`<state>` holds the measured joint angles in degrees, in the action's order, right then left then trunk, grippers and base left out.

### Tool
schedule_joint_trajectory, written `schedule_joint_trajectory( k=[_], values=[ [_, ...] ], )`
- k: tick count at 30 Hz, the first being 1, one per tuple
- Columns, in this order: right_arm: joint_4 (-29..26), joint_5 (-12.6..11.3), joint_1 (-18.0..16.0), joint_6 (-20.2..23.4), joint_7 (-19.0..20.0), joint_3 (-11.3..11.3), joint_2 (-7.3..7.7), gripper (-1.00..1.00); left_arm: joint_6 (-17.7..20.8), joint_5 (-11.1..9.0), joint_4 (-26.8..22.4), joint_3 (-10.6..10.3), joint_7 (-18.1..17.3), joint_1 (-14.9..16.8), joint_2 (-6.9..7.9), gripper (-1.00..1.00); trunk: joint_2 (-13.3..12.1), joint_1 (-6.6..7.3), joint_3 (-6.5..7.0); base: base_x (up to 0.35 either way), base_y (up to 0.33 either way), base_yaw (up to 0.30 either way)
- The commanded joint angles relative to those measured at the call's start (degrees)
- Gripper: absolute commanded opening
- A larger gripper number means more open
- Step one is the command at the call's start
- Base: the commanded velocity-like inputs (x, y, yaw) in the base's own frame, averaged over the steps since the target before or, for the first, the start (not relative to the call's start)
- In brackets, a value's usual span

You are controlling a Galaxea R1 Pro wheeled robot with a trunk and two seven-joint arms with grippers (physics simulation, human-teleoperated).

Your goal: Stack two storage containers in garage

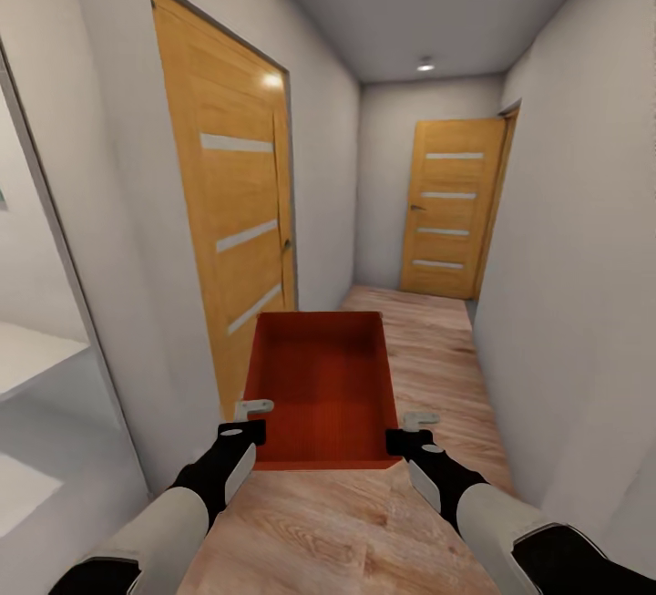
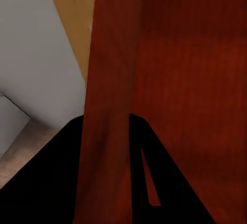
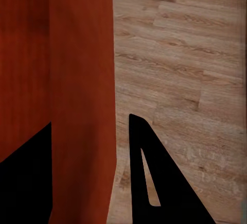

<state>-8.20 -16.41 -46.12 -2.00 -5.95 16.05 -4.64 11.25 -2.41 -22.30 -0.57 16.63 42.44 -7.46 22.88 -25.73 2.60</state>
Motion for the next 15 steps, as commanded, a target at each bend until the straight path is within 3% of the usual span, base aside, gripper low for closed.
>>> schedule_joint_trajectory(
  k=[1, 15],
  values=[
    [0.1, -0.4, 0.0, -0.3, -2.5, -1.6, 0.25, -1.00, 0.5, 1.3, -0.3, 1.9, 1.2, 0.0, 0.08, -1.00, 0.0, -0.05, -0.02, 0.290, 0.192, -0.225],
    [0.1, -0.4, 0.0, -0.3, -2.5, -1.6, 0.26, -1.00, 0.5, 1.3, 0.0, 1.9, 1.2, 0.0, 0.08, -1.00, 0.0, -0.05, -0.02, 0.298, 0.178, -0.224]
  ],
)
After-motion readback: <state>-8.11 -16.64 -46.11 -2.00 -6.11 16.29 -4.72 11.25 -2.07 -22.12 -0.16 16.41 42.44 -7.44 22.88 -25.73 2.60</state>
